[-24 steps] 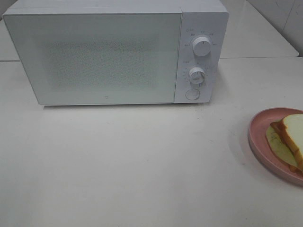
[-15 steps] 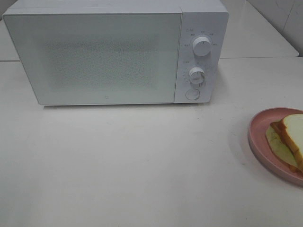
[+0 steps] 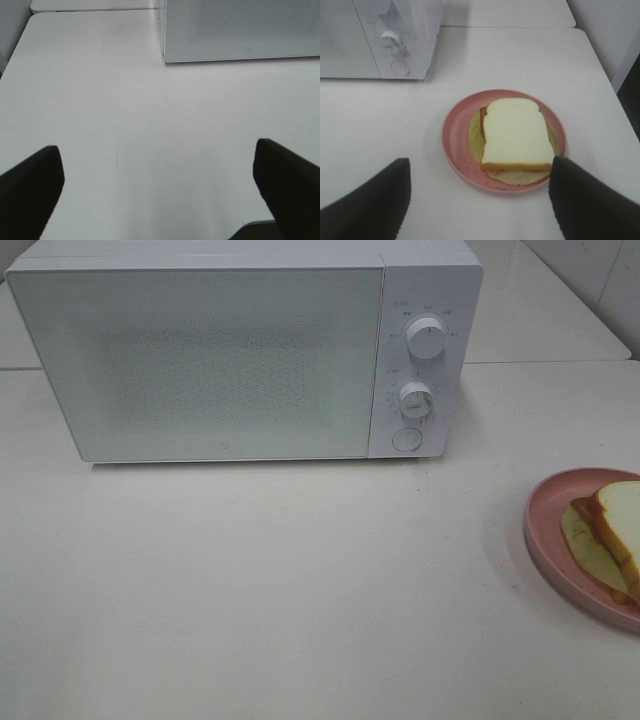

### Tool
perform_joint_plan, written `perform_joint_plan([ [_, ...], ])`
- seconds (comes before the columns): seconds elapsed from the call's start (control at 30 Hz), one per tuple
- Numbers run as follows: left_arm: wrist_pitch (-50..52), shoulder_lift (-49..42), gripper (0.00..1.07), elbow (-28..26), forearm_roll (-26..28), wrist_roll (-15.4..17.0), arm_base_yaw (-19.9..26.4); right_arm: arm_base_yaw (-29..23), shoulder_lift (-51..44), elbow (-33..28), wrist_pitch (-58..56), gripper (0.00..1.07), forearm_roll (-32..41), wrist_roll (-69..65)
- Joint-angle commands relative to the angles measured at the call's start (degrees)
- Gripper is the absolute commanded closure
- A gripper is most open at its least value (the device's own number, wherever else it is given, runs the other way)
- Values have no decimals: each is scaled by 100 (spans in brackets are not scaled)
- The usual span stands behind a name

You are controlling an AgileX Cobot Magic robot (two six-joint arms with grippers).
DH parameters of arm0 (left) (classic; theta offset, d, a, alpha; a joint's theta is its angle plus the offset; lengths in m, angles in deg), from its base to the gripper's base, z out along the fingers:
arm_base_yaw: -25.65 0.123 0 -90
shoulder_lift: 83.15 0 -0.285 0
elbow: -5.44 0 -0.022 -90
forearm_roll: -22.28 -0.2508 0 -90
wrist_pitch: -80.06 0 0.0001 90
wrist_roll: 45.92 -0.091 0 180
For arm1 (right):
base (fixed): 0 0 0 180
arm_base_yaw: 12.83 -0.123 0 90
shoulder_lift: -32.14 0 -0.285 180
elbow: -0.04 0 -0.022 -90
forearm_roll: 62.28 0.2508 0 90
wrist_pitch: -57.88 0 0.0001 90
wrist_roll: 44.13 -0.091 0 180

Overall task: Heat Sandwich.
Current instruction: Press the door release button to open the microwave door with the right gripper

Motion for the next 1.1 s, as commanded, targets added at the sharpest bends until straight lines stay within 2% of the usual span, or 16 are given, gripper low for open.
perform_joint_plan([
  [0.03,80,-132,9,6,11,11,-34,29,172,172,195,33,-40,40],
  [1.1,80,-132,9,6,11,11,-34,29,3140,189,2905,33,-40,40],
])
